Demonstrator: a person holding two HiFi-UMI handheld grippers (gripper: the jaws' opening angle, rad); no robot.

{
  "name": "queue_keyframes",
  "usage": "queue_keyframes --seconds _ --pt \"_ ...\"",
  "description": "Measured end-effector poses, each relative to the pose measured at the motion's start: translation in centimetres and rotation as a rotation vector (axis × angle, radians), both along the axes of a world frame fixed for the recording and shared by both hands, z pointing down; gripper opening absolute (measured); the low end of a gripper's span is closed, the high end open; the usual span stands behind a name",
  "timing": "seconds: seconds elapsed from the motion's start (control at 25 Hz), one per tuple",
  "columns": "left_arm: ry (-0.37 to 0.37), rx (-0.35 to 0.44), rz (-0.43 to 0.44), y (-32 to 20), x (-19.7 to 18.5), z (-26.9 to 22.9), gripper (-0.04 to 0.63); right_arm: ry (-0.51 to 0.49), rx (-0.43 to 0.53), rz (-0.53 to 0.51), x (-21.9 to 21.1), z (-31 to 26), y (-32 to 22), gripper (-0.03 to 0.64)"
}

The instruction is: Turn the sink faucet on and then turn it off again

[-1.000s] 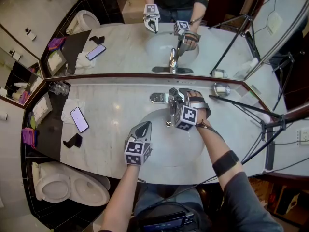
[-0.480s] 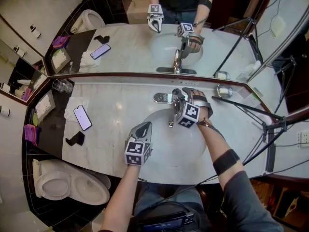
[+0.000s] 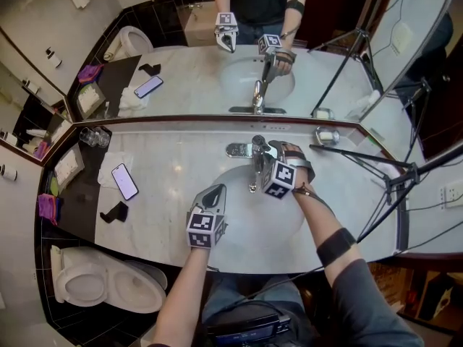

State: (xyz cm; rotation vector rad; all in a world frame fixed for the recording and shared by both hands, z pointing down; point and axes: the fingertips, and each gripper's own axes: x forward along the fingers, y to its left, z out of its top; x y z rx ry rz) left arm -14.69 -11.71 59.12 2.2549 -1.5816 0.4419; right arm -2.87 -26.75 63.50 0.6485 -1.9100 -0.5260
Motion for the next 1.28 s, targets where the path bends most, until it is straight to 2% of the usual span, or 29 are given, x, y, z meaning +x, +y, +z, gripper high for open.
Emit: queue_keyframes --seconds 0.32,0.48,0.56,0.72,0.96,1.16,1.28 --pt "0.007 0.03 0.035 1.1 0.5 -2.9 0.0 -0.069 0.052 0.065 2.4 -4.6 3.1 0.078" --pt "0.013 0.034 0.041 1.9 0.4 -3.5 0.0 -0.142 0.049 0.144 4.6 -6.3 5.5 0.024" --pt "0.012 0.042 0.051 2.2 0.5 -4.0 0.0 -0.185 0.034 0.191 5.9 -6.7 6.9 0.018" --pt "0.024 0.052 0.063 3.1 0.6 -4.9 0.0 -0.308 -0.025 0.298 8.2 -7.0 9.9 0.018" --pt "0.039 0.049 0.067 5.1 0.3 -5.1 0.0 -0.586 -0.134 0.472 10.8 -7.6 14.3 0.018" --pt "0.055 0.052 0.046 6.2 -0.4 -5.2 0.0 -0.708 -0.17 0.551 12.1 -7.3 17.0 0.018" --pt "0.057 0.053 0.037 6.7 -0.5 -5.1 0.0 -0.739 -0.188 0.575 12.6 -6.5 18.2 0.018"
